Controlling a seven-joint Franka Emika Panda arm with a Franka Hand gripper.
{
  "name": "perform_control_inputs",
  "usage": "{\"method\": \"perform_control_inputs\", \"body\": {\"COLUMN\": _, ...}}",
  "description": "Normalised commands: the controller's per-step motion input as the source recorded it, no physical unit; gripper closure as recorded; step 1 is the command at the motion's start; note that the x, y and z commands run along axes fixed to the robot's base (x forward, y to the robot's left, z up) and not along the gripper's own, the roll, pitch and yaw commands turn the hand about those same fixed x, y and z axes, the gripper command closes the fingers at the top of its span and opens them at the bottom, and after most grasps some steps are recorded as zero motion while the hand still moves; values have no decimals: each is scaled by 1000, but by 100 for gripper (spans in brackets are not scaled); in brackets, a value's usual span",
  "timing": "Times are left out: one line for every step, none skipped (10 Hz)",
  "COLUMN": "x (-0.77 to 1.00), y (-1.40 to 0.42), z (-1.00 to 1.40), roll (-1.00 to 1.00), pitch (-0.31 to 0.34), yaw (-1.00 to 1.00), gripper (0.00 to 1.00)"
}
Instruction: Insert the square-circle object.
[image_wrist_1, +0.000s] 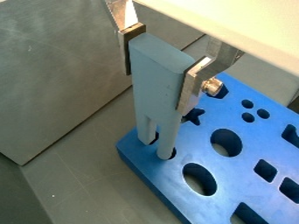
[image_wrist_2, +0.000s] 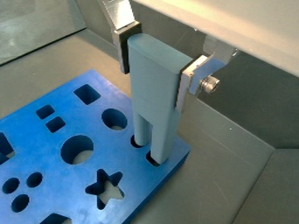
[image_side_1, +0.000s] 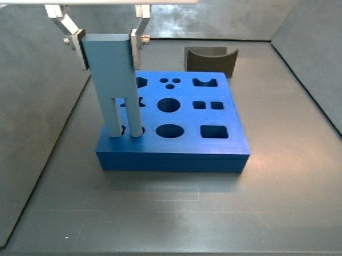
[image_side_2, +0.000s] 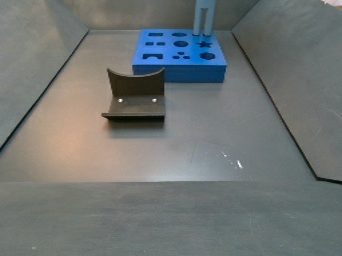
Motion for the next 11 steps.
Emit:
{"method": "perform_control_inputs", "body": {"x": -66, "y": 57, "z": -420, "roll": 109, "pitch": -50, "yaw": 0, "gripper": 100}}
{"method": "perform_control_inputs", "body": {"x": -71, "y": 69, "z": -389, "roll": 69, "pitch": -47, "yaw": 0, "gripper": 100}}
{"method": "perform_control_inputs", "body": {"x": 11, "y": 63, "z": -237, "roll": 91, "pitch": 0, "yaw": 0, "gripper": 100}}
{"method": "perform_control_inputs", "body": {"x": 29, "y": 0, "z": -320, "roll": 117, "pitch": 0, "yaw": 0, "gripper": 100}}
{"method": "perform_control_inputs", "body": {"x": 54, "y": 0, "z": -494, "roll": 73, "pitch": -20, "yaw": 0, "gripper": 100}}
{"method": "perform_control_inputs", "body": {"x": 203, "y": 0, "z": -494, "roll": 74, "pitch": 0, "yaw": 0, "gripper": 100}}
{"method": "perform_control_inputs", "body": {"x": 271, "y": 0, "z": -403, "roll": 97, "pitch": 21, "yaw": 0, "gripper": 100}}
{"method": "perform_control_inputs", "body": {"x": 280, "y": 0, "z": -360, "roll": 136, "pitch": 44, "yaw": -3, "gripper": 100}}
{"method": "perform_control_inputs", "body": {"x": 160, "y": 0, "z": -429, "roll": 156, "pitch": 0, "yaw": -9, "gripper": 100}}
{"method": "perform_control_inputs", "body": {"x": 0, "y": 0, "z": -611, "roll": 70, "pitch": -46, "yaw": 0, "gripper": 100}}
{"method": "perform_control_inputs", "body": {"x": 0, "y": -29, "z": -660, "roll": 64, "pitch": -80, "yaw": 0, "gripper": 100}}
